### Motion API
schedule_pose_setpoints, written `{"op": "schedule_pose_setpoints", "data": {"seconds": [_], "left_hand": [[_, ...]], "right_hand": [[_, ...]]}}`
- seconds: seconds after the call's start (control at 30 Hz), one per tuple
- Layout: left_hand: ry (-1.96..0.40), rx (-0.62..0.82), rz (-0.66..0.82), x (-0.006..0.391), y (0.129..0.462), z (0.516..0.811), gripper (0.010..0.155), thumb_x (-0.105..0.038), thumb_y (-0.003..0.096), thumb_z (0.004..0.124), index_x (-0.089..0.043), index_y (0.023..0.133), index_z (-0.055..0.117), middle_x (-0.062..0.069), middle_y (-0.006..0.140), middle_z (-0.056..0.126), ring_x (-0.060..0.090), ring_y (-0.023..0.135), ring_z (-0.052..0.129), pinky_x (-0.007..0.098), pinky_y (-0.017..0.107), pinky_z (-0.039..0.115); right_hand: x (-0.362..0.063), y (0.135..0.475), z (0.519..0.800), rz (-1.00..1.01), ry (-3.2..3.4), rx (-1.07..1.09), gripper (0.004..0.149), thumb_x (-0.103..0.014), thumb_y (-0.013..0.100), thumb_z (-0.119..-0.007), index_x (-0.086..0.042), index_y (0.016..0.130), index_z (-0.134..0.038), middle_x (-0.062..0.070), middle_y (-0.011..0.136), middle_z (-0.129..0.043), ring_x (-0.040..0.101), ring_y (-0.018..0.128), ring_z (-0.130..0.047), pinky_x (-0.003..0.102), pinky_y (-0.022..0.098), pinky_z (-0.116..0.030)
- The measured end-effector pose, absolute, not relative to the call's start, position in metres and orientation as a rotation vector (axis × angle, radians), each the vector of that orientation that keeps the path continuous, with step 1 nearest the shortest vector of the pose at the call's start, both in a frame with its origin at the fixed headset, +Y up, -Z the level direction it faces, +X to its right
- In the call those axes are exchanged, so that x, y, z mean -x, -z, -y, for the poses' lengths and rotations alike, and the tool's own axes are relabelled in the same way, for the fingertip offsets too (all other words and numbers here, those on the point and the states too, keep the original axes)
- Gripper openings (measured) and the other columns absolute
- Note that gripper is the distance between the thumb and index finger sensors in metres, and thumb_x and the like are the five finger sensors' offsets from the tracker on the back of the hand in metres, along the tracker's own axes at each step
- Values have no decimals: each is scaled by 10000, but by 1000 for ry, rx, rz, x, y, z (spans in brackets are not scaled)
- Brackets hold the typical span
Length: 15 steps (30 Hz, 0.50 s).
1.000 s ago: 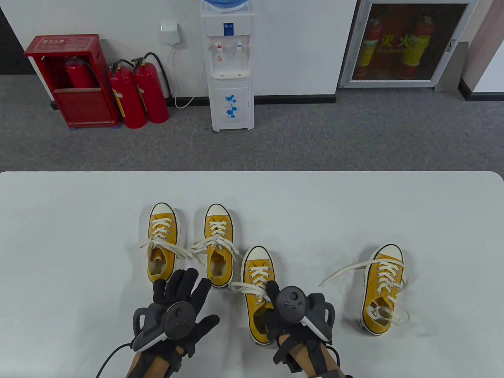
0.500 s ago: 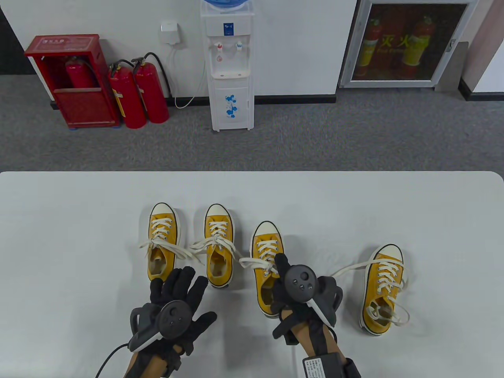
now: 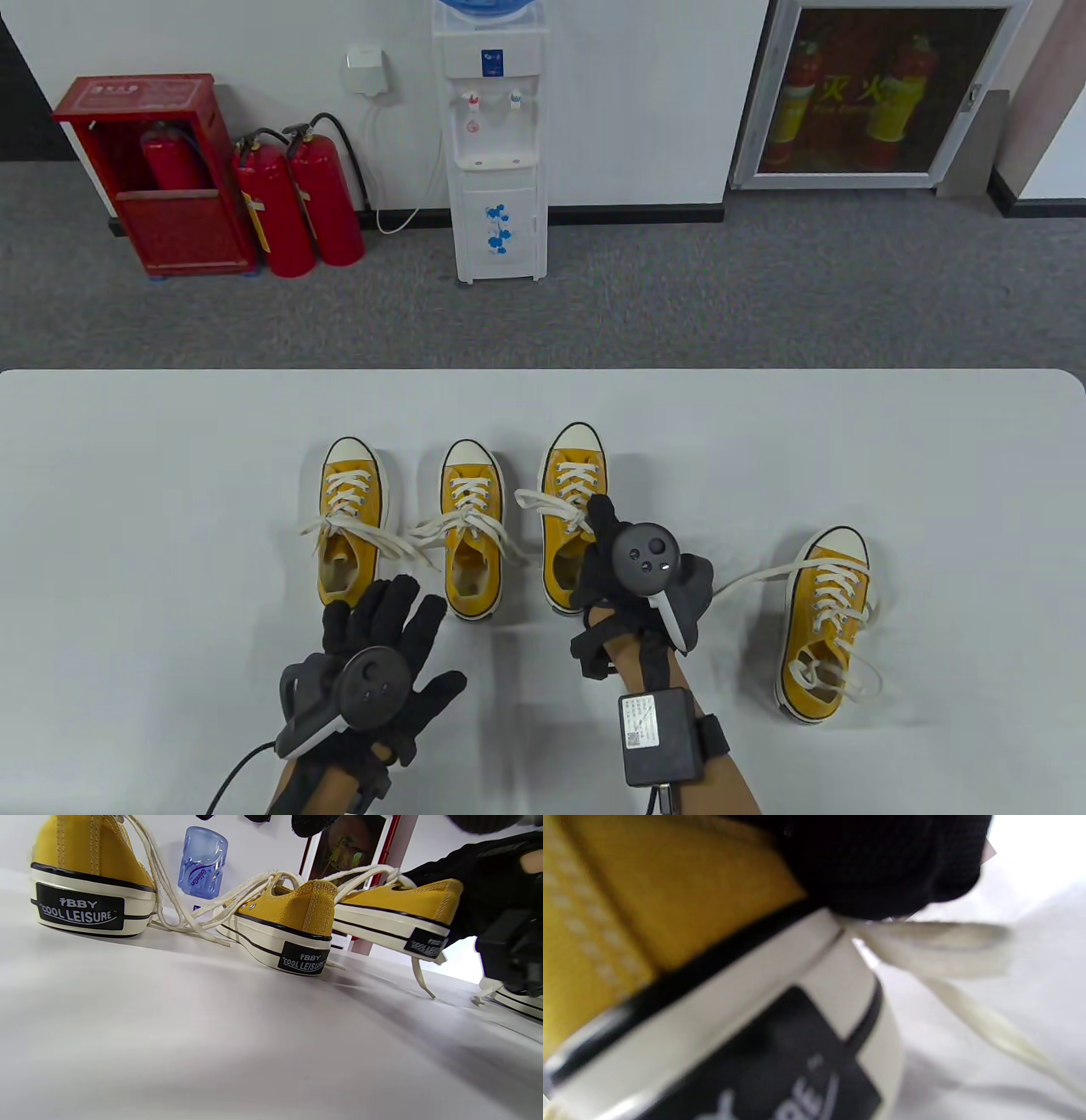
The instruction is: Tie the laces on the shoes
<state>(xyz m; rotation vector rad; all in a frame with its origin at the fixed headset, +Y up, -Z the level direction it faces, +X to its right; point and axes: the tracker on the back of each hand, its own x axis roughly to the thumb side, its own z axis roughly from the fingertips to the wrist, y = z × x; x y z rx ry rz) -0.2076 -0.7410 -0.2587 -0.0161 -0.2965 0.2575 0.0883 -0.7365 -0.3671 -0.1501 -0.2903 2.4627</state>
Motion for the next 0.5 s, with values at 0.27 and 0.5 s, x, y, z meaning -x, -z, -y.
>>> {"op": "schedule_pose_setpoints", "data": {"seconds": [0.27,0.5], "left_hand": [[-256,13,298,208,259,741,882,-756,424,591,-337,1161,346,68,1268,181,440,1188,238,785,740,171],[-256,18,298,207,259,742,881,-754,425,593,-336,1161,348,70,1268,180,443,1186,240,785,740,172]], "right_hand": [[-88,380,757,236,-2509,183,566,-245,451,-788,-207,1005,-681,103,719,-911,177,348,-961,466,523,-787],[-89,383,764,148,-2493,194,569,-260,458,-786,-212,1013,-667,106,737,-889,185,374,-952,494,519,-764]]}}
